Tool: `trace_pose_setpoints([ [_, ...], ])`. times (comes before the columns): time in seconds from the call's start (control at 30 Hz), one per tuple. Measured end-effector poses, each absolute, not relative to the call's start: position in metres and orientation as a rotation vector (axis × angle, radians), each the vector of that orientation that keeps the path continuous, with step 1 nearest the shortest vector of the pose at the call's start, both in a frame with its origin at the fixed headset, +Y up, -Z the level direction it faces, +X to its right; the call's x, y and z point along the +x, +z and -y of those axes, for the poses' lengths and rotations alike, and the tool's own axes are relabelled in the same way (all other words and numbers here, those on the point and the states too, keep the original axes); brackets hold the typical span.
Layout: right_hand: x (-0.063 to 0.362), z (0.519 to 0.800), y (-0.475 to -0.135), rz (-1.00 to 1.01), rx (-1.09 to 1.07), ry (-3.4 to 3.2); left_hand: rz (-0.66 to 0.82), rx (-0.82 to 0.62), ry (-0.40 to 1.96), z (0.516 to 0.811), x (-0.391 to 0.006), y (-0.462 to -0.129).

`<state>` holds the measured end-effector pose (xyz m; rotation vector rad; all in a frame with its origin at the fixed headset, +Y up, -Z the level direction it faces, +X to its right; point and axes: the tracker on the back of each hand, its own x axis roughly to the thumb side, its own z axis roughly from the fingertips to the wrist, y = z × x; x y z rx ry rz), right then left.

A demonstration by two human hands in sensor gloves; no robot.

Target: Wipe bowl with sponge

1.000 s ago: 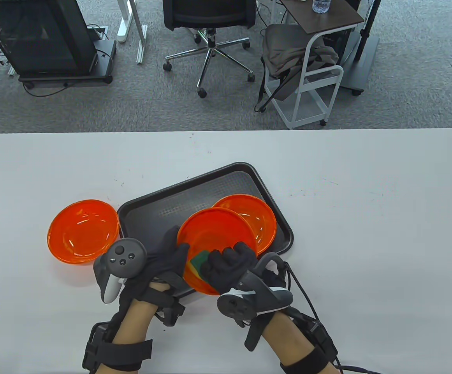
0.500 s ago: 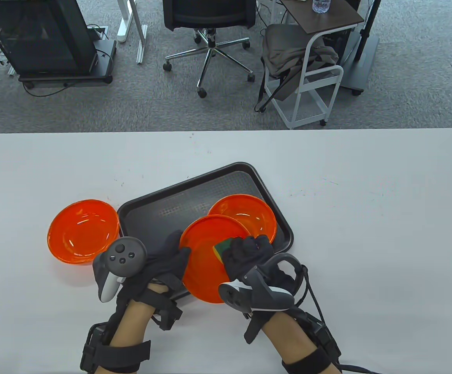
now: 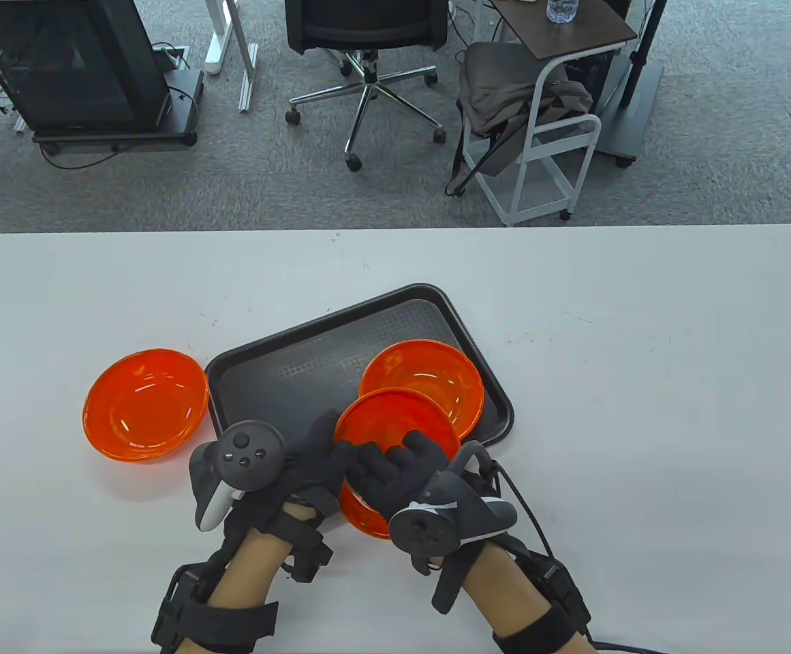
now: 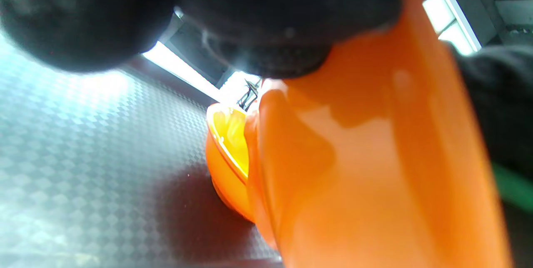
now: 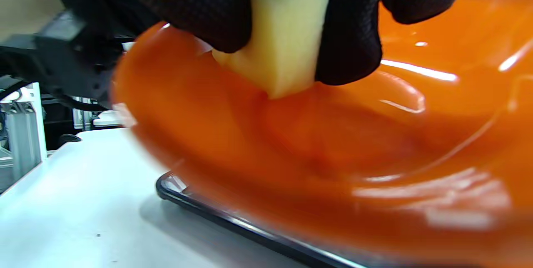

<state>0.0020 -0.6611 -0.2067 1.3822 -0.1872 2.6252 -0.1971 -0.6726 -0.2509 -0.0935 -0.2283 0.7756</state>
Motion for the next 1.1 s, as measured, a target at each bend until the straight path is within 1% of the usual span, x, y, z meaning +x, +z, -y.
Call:
trace_pose_setpoints([
  [0.1, -0.002, 0.661, -0.206, 0.063, 1.358, 2.631, 0.217, -0.071, 0.772, 0.67, -0.203, -0.252],
  [0.17, -0.003, 0.663, -0.206, -0.113, 1.303, 2.671, 0.209, -0.04, 0.735, 0.666, -0.206, -0.252],
  [0.3, -0.003, 0.664, -0.206, -0.183, 1.234, 2.879, 0.199, -0.016, 0.733, 0.663, -0.211, -0.251],
  [0.4, 0.001, 0.663, -0.21, -0.171, 1.147, 3.02, 0.205, -0.023, 0.746, 0.662, -0.212, -0.251],
  [0.53, 0.006, 0.664, -0.215, -0.081, 1.07, 3.146, 0.22, -0.034, 0.728, 0.661, -0.208, -0.249],
  [0.67, 0.013, 0.663, -0.219, 0.129, 0.99, 3.185, 0.246, -0.067, 0.733, 0.663, -0.2, -0.248],
  [0.73, 0.016, 0.661, -0.219, 0.273, 0.957, 3.13, 0.26, -0.084, 0.745, 0.664, -0.195, -0.247],
  [0.87, 0.017, 0.659, -0.218, 0.422, 0.988, 3.023, 0.272, -0.12, 0.757, 0.669, -0.188, -0.247],
  [0.93, 0.016, 0.66, -0.218, 0.444, 1.013, 2.938, 0.271, -0.119, 0.734, 0.67, -0.187, -0.248],
  [1.0, 0.015, 0.663, -0.219, 0.376, 1.063, 2.823, 0.272, -0.123, 0.733, 0.672, -0.187, -0.249],
  [1.1, 0.014, 0.666, -0.218, 0.345, 1.084, 2.704, 0.269, -0.121, 0.744, 0.675, -0.187, -0.249],
])
